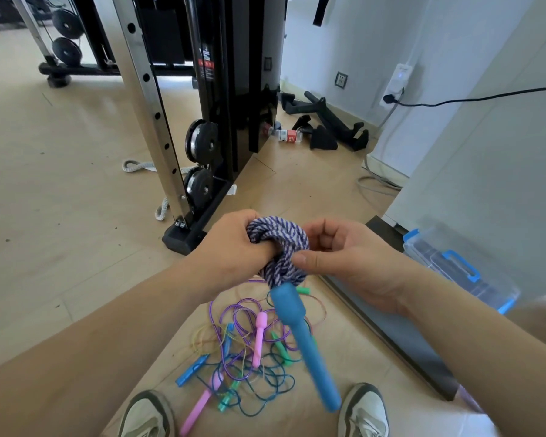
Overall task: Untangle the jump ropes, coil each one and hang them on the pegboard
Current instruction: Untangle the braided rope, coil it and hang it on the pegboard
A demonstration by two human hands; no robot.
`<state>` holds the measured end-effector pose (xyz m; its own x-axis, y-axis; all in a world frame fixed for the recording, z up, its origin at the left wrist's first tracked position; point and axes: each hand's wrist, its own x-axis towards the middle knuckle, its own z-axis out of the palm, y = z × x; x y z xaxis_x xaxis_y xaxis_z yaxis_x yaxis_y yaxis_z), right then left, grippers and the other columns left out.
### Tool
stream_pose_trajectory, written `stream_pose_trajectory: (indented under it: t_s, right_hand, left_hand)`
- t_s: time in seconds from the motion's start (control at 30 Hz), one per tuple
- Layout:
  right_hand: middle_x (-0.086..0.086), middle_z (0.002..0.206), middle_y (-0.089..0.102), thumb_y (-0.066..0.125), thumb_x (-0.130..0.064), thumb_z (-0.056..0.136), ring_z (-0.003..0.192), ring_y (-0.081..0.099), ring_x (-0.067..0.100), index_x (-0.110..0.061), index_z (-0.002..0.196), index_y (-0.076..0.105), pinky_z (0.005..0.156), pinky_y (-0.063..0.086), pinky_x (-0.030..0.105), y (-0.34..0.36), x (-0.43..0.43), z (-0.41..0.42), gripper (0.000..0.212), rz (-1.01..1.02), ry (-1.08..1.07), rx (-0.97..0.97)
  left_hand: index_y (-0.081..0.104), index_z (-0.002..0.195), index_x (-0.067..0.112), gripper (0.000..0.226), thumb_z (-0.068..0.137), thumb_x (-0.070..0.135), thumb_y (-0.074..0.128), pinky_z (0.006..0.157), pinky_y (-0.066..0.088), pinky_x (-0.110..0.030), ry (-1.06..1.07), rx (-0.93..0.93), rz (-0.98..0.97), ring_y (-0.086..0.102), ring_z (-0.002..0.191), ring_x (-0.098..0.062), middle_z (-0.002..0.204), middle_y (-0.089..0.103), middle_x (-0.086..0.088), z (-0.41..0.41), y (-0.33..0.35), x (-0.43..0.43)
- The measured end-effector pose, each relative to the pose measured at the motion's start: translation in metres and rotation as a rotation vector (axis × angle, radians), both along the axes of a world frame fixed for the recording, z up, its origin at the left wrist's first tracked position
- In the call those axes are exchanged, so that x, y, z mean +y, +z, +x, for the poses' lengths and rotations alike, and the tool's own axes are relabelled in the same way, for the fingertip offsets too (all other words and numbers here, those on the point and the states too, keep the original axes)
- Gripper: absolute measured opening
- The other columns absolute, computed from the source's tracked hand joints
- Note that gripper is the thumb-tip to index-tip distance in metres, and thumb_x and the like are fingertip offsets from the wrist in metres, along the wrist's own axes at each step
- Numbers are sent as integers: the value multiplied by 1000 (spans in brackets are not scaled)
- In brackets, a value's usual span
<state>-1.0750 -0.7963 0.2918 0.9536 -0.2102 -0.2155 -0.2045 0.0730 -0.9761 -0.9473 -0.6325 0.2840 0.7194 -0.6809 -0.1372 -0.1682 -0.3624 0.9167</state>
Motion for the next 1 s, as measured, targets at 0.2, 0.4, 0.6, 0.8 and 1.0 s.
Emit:
stream_pose_trajectory:
  t_s: [0.2,0.4,0.6,0.8,1.0]
  right_hand:
    - [17,110,77,91,-16,64,106,74,37,-6,116,69,96,59,52,-12,9,5,58,-145,-11,123]
    - [20,105,77,74,9,85,88,73,25,-5,114,69,84,60,41,-14,-2,6,33,-49,-150,67]
    - [12,118,75,80,10,78,109,72,24,-12,126,66,95,58,37,-5,-2,5,54,-73,56,18]
    - [-1,113,76,90,-17,75,110,67,21,-25,115,74,104,54,46,-11,-14,15,45,-242,68,89]
    - [0,89,75,88,-22,78,83,70,11,-18,94,73,87,59,38,-44,-34,33,22,-269,93,242]
  left_hand:
    - [65,90,18,13,84,13,75,60,60,-31,15,58,1,64,63,-7,74,70,0,-6,2,1]
    - [71,111,17,36,78,8,83,85,59,-31,-189,239,14,74,92,-18,102,79,-6,-3,12,4]
    - [74,107,20,23,87,29,71,99,56,-51,-78,230,-47,74,101,-28,102,79,-7,-7,11,-3]
    - [75,105,19,16,98,28,64,94,56,-44,38,217,-132,73,98,-24,100,78,-7,2,17,-14]
    - [75,99,7,23,96,27,64,98,54,-54,125,362,-216,70,89,-23,104,75,-22,20,-1,-45]
